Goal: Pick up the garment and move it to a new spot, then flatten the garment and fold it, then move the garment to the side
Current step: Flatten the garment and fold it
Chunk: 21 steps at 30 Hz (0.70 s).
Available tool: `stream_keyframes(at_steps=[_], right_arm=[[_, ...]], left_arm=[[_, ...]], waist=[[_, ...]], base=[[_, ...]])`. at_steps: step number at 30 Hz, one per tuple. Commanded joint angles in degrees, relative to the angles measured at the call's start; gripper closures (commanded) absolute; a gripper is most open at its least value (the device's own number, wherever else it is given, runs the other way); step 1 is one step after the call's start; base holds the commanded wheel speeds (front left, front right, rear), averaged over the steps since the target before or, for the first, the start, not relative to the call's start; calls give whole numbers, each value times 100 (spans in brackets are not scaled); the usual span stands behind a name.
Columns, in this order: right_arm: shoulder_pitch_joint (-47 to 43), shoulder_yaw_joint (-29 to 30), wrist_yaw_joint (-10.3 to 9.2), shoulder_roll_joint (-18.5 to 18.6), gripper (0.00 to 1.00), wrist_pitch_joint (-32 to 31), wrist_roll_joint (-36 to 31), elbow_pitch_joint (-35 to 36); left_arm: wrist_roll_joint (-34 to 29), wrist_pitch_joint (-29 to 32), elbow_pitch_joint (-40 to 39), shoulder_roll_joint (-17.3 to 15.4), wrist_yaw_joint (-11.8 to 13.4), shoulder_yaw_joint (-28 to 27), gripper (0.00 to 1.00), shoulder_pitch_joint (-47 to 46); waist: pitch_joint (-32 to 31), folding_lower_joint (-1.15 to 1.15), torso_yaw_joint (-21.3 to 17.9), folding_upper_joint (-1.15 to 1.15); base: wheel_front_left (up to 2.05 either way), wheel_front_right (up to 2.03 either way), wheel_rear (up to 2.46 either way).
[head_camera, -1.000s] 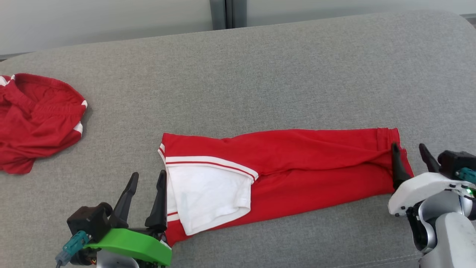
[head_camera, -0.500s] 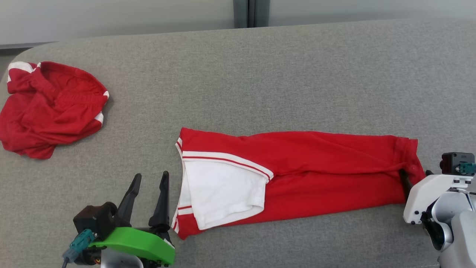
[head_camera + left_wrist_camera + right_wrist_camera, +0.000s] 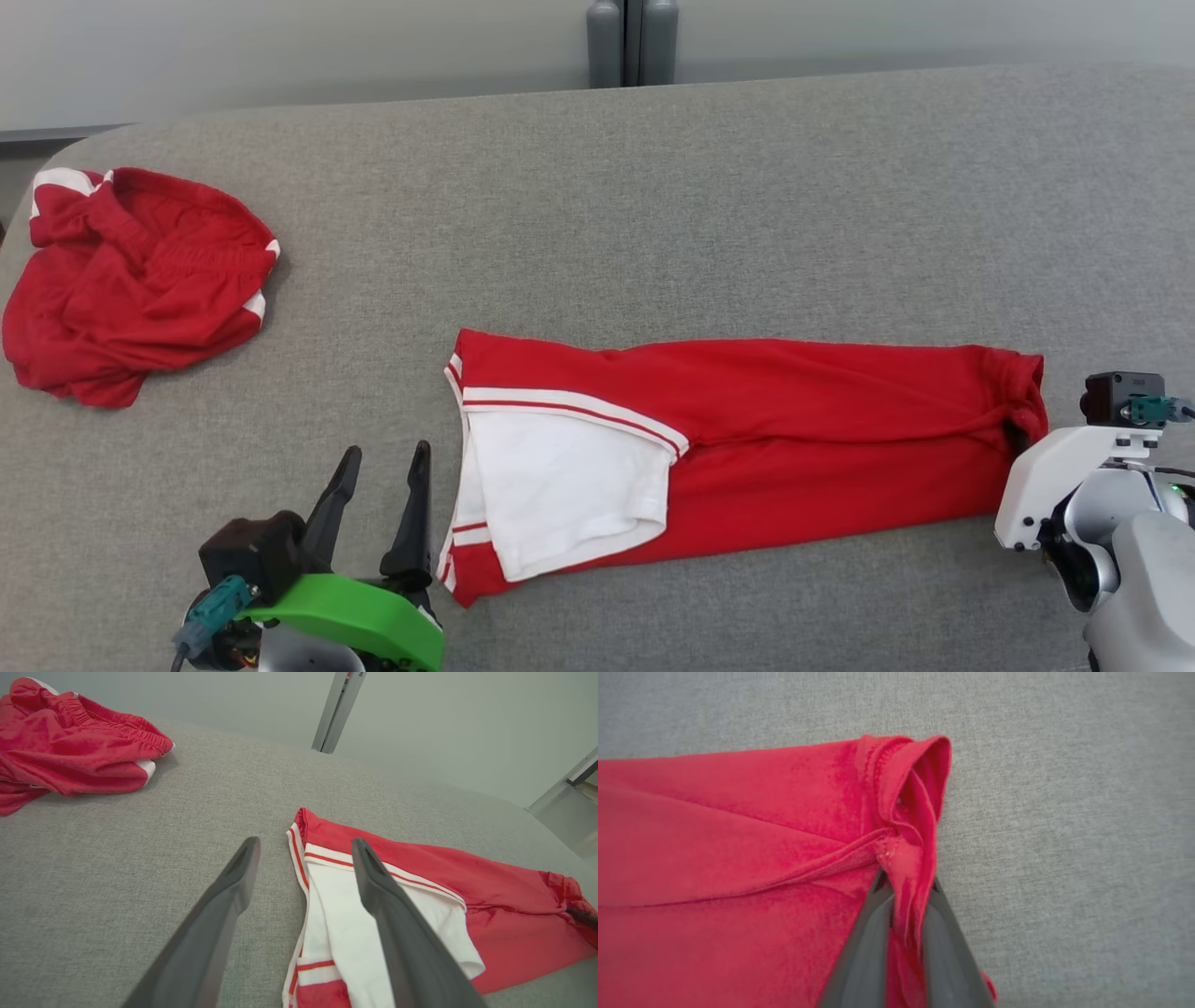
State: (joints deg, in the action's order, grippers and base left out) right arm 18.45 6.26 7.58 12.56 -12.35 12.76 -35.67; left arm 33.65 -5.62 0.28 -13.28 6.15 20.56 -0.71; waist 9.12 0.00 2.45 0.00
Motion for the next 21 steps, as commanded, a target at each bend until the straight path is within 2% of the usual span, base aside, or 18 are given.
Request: stream_keyframes(at_steps=[1,9,13,21], right_arm=[[73,69,-18,134,100,73,9,-61],[23,497,-15,565,100,274,5,-81],[-41,663,-14,591,100,309,-23,70],[-222,-20,-12,282,100,70,798,1013]], left_arm=[[-56,10,9,-41,41,9,0,-72],[-129,24,77,-34,70,123,0,-110],[-153,-23,145,-26,72,142,0,-128],[-112,-20,289,-41,59,169,0,-172]], waist=[[-71,0,-73,0],[-225,0,-239,0],[-242,0,-311,0],[-240,0,-309,0]], base=[[0,0,0],[0,0,0],[0,0,0],[0,0,0]])
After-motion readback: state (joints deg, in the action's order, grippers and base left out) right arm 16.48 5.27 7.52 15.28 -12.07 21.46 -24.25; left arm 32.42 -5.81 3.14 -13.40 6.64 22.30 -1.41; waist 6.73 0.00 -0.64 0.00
